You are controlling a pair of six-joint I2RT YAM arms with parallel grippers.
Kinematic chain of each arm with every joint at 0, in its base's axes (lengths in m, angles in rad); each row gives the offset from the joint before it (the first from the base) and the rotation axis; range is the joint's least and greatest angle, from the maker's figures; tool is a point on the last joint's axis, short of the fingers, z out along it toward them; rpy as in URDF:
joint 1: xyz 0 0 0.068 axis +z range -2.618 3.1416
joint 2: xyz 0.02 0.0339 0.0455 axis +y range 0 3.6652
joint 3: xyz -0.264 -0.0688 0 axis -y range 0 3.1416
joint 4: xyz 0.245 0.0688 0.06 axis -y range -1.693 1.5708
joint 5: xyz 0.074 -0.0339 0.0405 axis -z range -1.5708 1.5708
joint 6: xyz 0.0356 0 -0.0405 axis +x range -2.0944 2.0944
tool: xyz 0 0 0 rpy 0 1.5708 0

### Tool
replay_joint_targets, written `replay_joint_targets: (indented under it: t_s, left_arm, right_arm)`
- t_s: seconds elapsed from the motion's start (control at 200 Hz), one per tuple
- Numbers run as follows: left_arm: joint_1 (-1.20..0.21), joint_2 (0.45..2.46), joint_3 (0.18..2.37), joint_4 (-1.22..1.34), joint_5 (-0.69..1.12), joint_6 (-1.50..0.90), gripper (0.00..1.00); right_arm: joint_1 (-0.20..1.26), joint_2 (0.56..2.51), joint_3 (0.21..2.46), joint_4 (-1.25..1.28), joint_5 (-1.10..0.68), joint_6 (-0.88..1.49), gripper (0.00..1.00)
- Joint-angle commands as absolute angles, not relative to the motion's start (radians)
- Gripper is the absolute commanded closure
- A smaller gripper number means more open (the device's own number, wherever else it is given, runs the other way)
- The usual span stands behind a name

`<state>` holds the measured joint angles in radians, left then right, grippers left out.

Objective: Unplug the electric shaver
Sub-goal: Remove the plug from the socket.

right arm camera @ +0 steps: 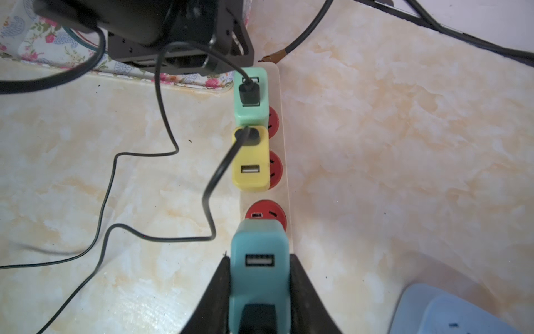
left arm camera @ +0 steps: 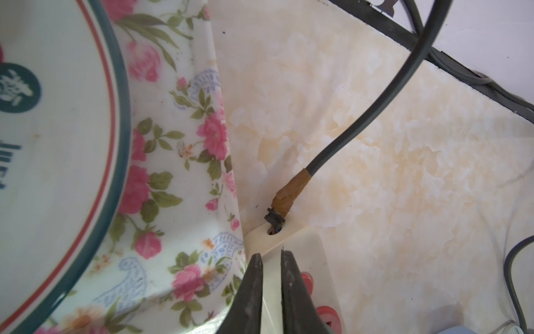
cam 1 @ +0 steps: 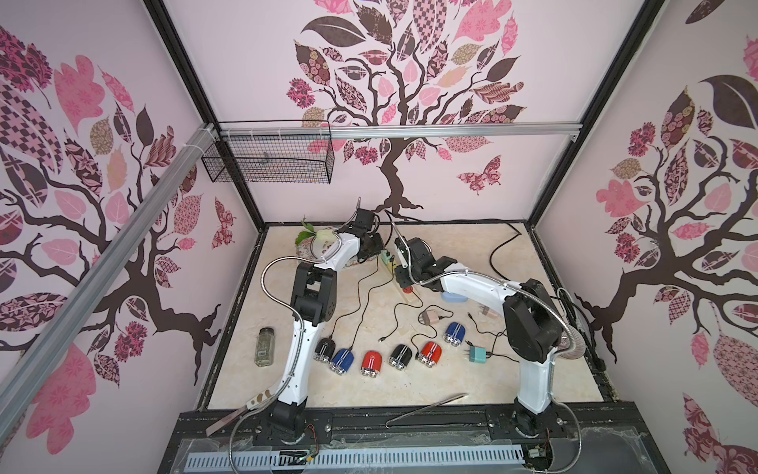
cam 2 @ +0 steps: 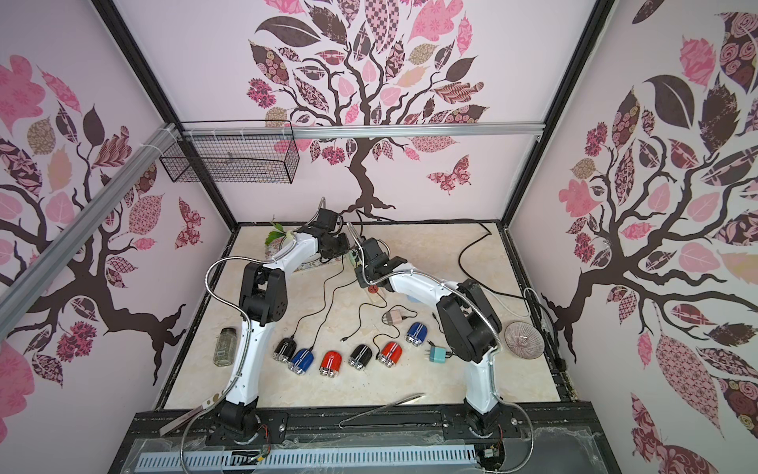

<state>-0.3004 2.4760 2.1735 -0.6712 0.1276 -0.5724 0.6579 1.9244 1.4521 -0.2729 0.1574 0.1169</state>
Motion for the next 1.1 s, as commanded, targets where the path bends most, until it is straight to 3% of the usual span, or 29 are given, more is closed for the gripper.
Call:
replay_joint_targets:
  t_s: [0.0, 0.38, 0.665, 1.09]
  left_arm:
    - [-0.273, 2.404, 2.124, -0.662, 0.102, -0.572, 0.84]
    - [-0.250, 2.249, 1.995, -0.625, 0.082, -0.568, 0.79]
    - [-0.228, 2.033, 1.681, -0.506, 0.065, -0.582, 0.78]
    - [-0.239, 1.737, 1.280, -0.392, 0.066, -0.606, 0.77]
  right_arm:
    - [0.657, 1.818, 1.428, -0.285, 0.176, 0.156, 0.80]
    - [0.667, 1.667, 1.278, -0.282, 0.083, 0.289, 0.80]
    - [0.669, 1.586, 1.169, -0.220, -0.072, 0.411, 0.79]
    - [0.669, 1.669, 1.063, -0.018, -0.304, 0.566, 0.79]
